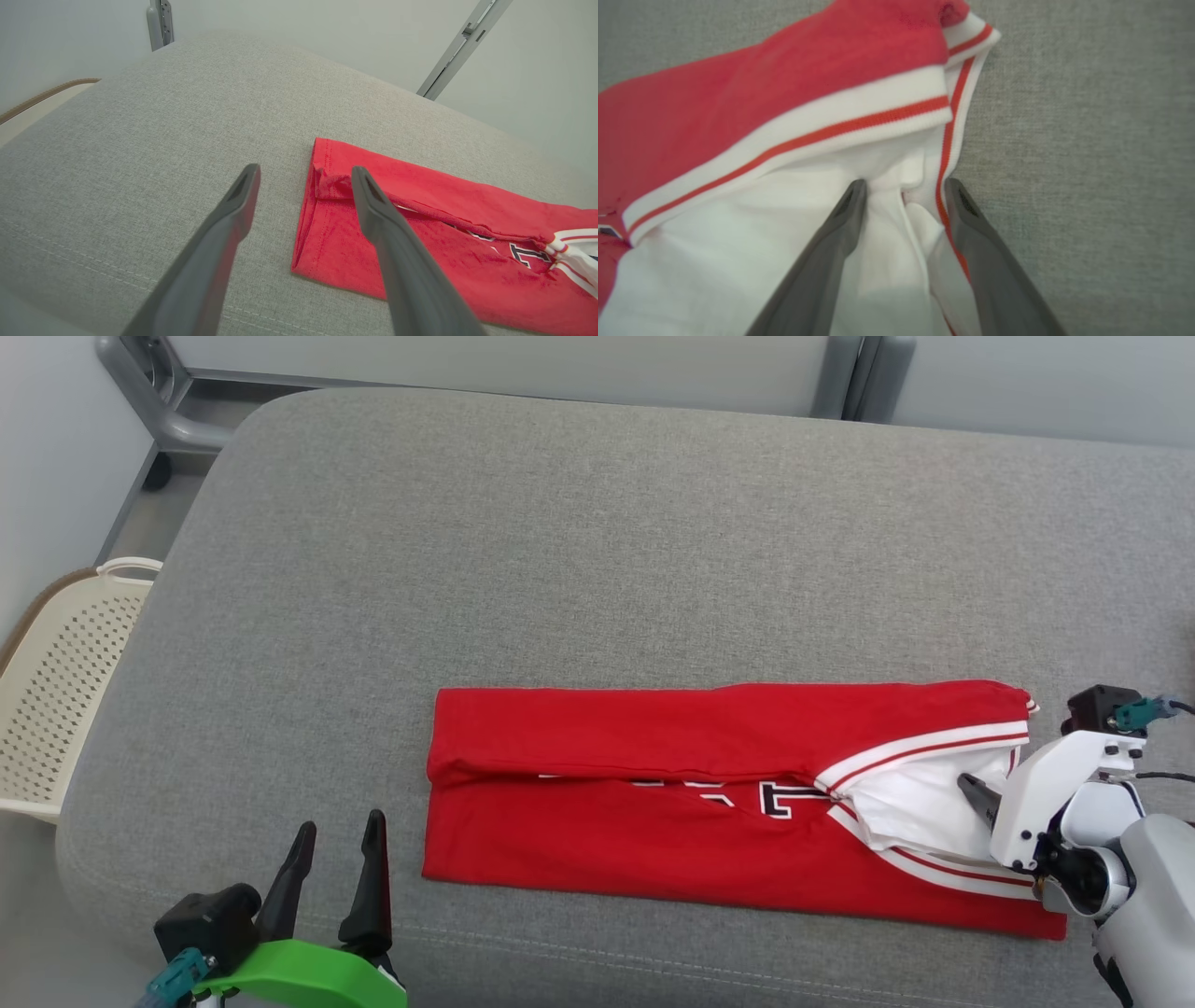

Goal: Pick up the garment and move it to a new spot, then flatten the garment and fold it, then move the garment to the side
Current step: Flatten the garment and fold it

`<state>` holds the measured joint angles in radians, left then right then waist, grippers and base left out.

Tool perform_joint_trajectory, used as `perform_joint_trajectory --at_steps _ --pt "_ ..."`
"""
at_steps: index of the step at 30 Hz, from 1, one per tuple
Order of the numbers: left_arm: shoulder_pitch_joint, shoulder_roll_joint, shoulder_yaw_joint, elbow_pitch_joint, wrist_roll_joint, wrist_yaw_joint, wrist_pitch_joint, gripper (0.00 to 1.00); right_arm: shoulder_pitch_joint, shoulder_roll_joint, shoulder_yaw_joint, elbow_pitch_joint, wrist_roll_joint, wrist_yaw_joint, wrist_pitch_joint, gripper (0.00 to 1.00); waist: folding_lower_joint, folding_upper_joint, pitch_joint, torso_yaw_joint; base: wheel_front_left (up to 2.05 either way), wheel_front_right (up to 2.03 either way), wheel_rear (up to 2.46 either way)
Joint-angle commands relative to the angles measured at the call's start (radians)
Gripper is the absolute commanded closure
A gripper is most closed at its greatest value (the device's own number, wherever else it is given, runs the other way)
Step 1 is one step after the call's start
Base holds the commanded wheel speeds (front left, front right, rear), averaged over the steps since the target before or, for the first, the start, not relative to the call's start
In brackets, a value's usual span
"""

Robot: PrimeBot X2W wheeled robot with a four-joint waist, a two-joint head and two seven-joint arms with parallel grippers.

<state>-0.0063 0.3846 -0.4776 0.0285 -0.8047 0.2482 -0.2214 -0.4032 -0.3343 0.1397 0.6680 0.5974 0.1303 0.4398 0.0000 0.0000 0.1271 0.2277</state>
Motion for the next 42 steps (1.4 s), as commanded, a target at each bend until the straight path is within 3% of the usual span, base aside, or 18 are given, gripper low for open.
perform_joint_trajectory --at_steps 1,2,14,28,34,42 --pt "-0.011 -0.002 0.005 -0.004 0.002 0.007 -0.004 0.00 0.010 0.014 0.035 0.005 0.010 0.001 0.014 0.83 0.0000 0.0000 0.002 -0.003 0.00 0.00 0.00" --pt "-0.011 -0.002 0.005 -0.005 0.001 0.007 -0.005 0.00 0.009 0.009 0.048 -0.001 0.010 0.001 0.008 1.00 0.0000 0.0000 0.003 -0.006 0.00 0.00 0.00" --pt "-0.015 -0.001 0.007 -0.007 0.006 0.008 -0.011 0.00 -0.060 -0.037 0.075 -0.034 0.050 0.000 -0.057 1.00 0.0000 0.0000 -0.008 -0.064 0.00 0.00 0.00" --pt "-0.026 -0.004 -0.001 -0.029 0.017 0.016 -0.010 0.00 -0.085 -0.211 -0.013 -0.117 0.041 0.000 -0.014 1.00 0.0000 0.0000 -0.018 -0.176 0.00 0.00 0.00" --pt "-0.026 -0.002 -0.002 -0.028 0.016 0.015 -0.010 0.00 -0.071 -0.183 -0.026 -0.197 0.052 0.000 0.014 1.00 0.0000 0.0000 -0.023 -0.206 0.00 0.00 0.00" --pt "-0.030 -0.006 -0.010 -0.024 0.014 0.015 -0.006 0.00 -0.026 -0.139 0.067 -0.408 0.083 0.000 0.065 1.00 0.0000 0.0000 -0.041 -0.211 0.00 0.00 0.00"
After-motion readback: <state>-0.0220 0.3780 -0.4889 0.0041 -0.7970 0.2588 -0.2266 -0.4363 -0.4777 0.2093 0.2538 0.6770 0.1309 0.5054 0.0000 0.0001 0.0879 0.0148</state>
